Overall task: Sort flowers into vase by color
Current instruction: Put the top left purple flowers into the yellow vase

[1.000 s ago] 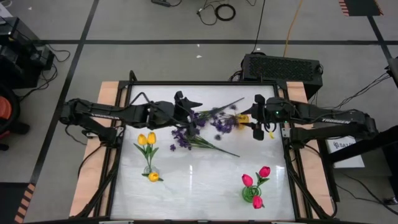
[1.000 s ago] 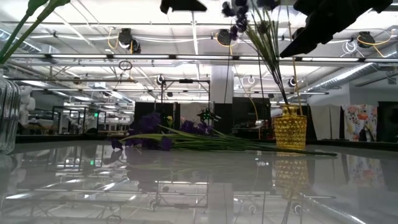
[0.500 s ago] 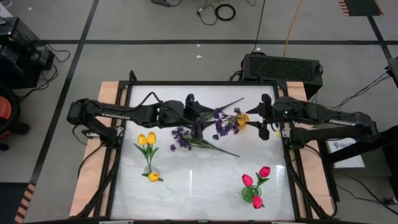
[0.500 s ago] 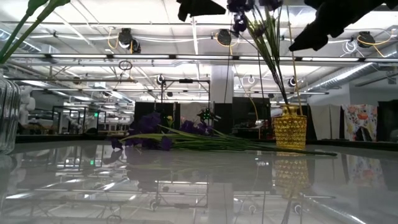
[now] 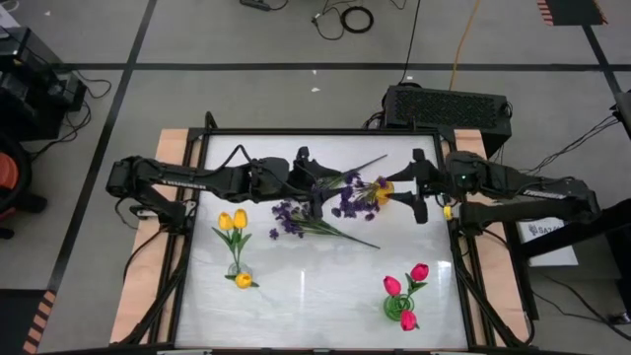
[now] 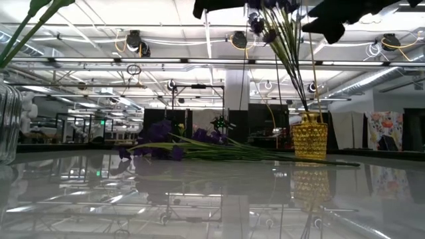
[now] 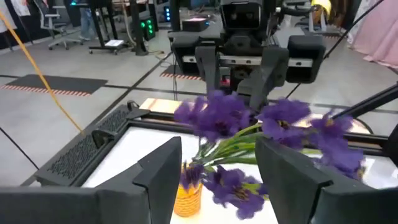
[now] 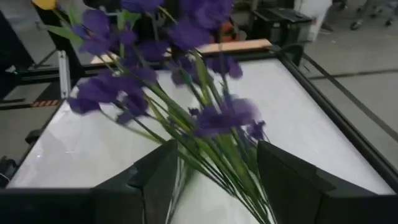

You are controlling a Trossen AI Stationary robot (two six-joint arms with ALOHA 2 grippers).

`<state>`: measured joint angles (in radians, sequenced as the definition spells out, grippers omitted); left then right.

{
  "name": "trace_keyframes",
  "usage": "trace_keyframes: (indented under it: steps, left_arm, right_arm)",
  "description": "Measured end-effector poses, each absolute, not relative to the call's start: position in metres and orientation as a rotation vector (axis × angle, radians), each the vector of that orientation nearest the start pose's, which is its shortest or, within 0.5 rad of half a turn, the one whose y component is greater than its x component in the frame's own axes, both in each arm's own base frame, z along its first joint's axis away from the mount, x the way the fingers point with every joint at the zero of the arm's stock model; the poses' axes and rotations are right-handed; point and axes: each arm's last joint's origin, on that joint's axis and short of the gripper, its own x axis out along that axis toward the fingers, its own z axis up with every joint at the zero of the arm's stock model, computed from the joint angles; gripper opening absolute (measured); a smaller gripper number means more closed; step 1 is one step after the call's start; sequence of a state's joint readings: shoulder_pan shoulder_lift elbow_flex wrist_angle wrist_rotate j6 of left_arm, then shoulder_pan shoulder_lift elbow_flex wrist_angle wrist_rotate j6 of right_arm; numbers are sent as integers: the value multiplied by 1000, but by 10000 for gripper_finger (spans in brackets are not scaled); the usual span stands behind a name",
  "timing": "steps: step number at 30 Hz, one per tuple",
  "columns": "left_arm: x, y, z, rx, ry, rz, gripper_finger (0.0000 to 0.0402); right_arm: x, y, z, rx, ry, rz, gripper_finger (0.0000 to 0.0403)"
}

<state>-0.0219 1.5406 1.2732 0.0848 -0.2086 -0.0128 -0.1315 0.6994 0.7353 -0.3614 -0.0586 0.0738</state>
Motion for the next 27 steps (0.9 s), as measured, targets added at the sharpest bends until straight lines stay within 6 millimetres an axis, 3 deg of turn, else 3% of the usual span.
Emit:
trace_keyframes:
  steps: [8, 13, 18, 24, 27]
  left_arm:
    - [359, -4, 344, -4, 171, 117, 209]
    - [359, -4, 344, -4, 172, 116, 209]
    - [359, -5, 344, -4, 173, 114, 209]
    - [359, -6, 344, 2, 173, 110, 209]
    - [359, -6, 344, 2, 173, 110, 209]
  right_arm:
    - [173, -15, 304, 59, 353, -50, 209]
    - [179, -16, 302, 33, 357, -56, 186]
    - [180, -16, 303, 6, 342, -66, 126]
    - [178, -16, 301, 8, 373, -61, 22]
    - [174, -16, 300, 9, 386, -61, 8]
